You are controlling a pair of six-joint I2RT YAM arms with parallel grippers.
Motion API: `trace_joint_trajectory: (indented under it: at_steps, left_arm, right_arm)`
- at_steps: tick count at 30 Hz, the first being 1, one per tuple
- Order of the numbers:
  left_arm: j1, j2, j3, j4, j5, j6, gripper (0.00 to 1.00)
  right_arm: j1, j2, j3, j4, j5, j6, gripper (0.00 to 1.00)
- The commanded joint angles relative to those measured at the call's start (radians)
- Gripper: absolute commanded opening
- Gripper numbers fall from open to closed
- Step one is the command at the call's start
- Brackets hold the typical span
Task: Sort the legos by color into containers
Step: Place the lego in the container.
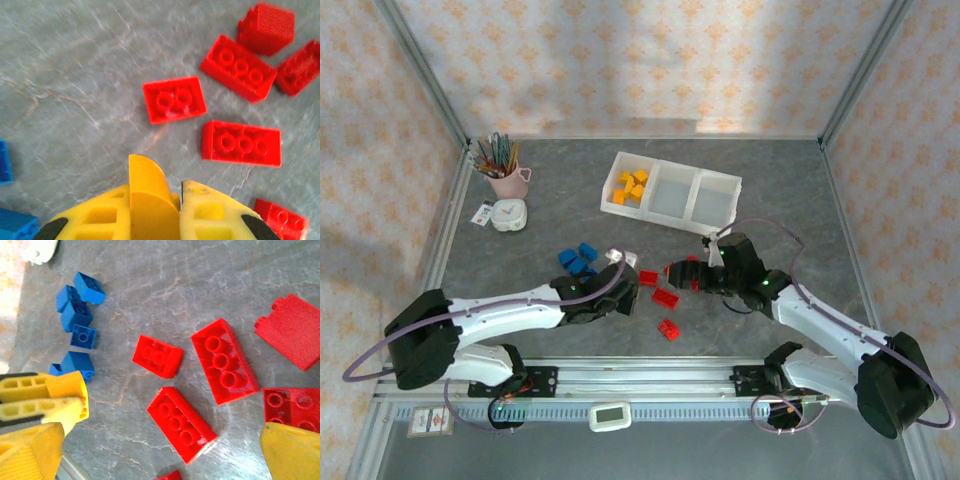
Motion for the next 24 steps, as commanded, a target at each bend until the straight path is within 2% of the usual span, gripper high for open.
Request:
trace_joint_trajectory:
  at_steps: [1, 4, 7, 12, 16, 22, 24]
  left_arm:
    - [0.039, -0.041, 0.038, -0.022, -0.034, -0.012, 0.16]
    - [0.101, -0.048, 0.107, -0.007, -0.065, 0.006, 0.17]
    - [0.201, -0.005, 0.208, 0.026, -0.086, 0.01, 0.17]
    - [0.36, 0.206, 0.424, 0.047, -0.135, 0.008, 0.16]
    - [0.419, 0.401, 0.601, 0.075, -0.131, 0.043, 0.16]
    - [0.475, 0.709, 0.893, -0.009, -0.188, 0.033, 0.16]
    - [0.486, 0.779, 0.961, -0.011, -0.159, 0.032, 0.16]
  right_arm:
    - [-0.004, 0.015, 0.05, 0.017, -0.016, -0.019, 1.0]
    - [-0.004, 0.032, 0.072, 0.063, -0.021, -0.009, 1.0]
    - [-0.005, 0.075, 0.105, 0.107, -0.016, 0.007, 1.0]
    - [-0.013, 0.16, 0.182, 0.15, 0.039, -0.004, 1.0]
    - [-0.016, 0.215, 0.247, 0.155, 0.121, -0.028, 1.0]
    - [-0.029, 0.292, 0.327, 0.165, 0.15, -0.05, 1.0]
    - [-0.029, 0.308, 0.352, 0.153, 0.157, -0.067, 1.0]
